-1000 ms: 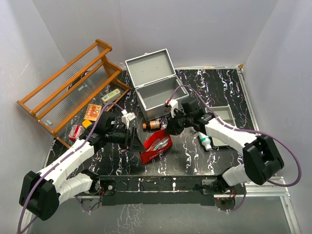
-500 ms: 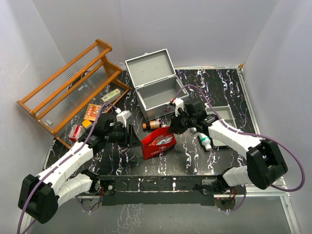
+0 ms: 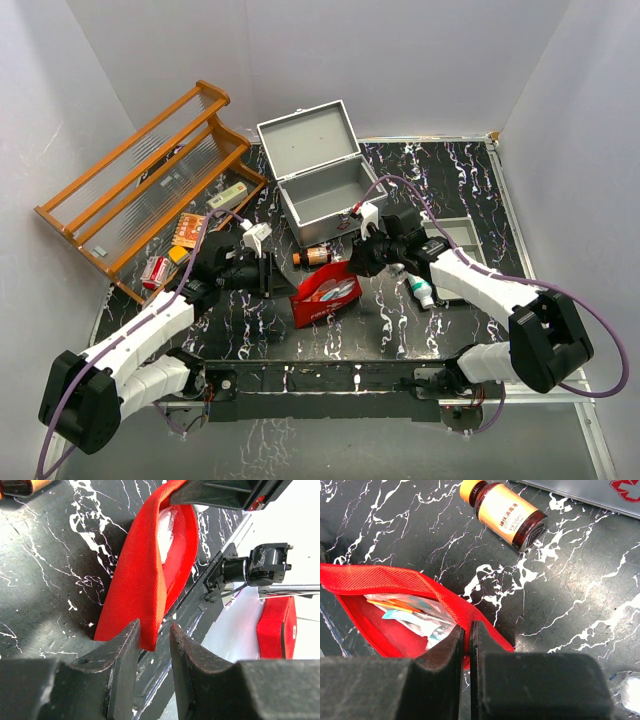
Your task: Organize the medicine kit
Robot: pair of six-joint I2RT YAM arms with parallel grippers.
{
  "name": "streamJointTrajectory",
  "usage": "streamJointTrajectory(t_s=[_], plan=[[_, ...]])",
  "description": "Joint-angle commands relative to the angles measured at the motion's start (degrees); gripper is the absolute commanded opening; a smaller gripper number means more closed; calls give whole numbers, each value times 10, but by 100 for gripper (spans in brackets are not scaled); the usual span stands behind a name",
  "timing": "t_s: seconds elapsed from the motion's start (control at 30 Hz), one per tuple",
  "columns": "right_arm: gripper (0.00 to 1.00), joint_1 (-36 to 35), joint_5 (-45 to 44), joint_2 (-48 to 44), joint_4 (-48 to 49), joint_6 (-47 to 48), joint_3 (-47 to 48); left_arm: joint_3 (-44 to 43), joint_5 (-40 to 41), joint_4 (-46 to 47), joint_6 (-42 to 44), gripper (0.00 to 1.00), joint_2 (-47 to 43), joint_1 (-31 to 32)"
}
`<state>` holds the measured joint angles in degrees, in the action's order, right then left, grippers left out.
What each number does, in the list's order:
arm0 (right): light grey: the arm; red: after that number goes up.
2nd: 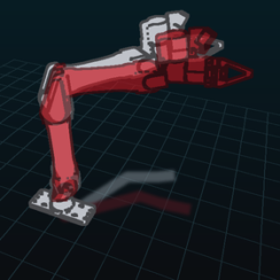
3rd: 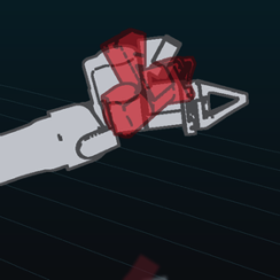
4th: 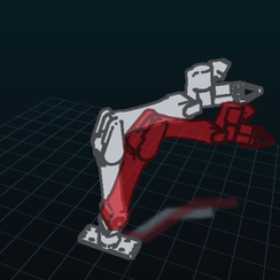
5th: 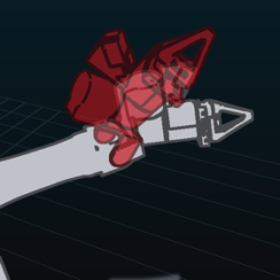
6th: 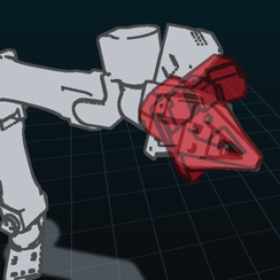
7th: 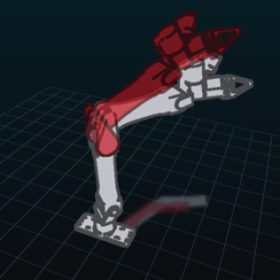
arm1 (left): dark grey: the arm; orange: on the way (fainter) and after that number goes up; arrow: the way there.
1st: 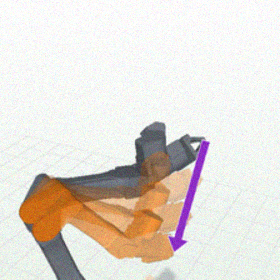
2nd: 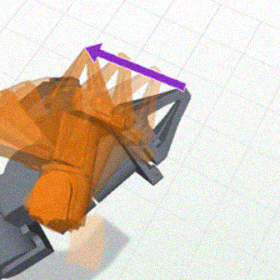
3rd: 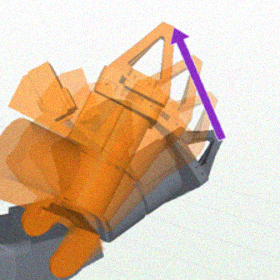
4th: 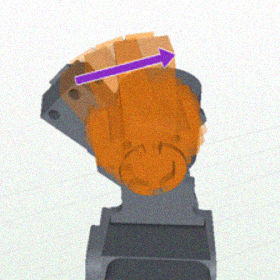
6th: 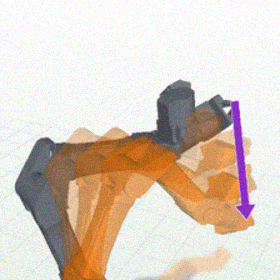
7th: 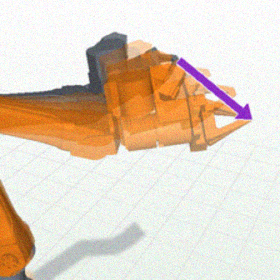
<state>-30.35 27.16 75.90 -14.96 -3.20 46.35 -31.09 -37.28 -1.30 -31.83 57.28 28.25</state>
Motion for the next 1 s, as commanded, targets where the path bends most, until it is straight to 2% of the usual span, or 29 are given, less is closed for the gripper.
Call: streamJointTrajectory(t_s=[0.0,0.1,0.17,0.27,0.4,0.5,0.63,0.77,0.9,0.97], plan=[[0,1,-2,-2,26,-11,12,6,-37,0,0,29,-12,2],[0,1,-8,3,25,-17,16,7,-35,-26,9,15,-19,2],[0,1,-10,6,22,-19,19,4,-17,-60,22,11,-20,2],[0,2,-11,11,14,-19,24,4,-19,-63,20,12,-12,2],[0,2,-12,19,4,-19,32,2,-27,-59,20,24,1,2],[0,3,-13,20,3,-20,34,3,-38,-53,20,26,8,2],[0,2,-14,19,2,-20,35,2,-38,-43,21,15,10,2],[0,2,-36,16,0,-22,35,-3,-38,-44,27,0,8,2],[0,3,-130,18,-8,-36,43,-10,-36,-55,30,0,3,2],[4,3,-178,20,-20,-44,53,-7,-53,-40,17,0,8,2]])
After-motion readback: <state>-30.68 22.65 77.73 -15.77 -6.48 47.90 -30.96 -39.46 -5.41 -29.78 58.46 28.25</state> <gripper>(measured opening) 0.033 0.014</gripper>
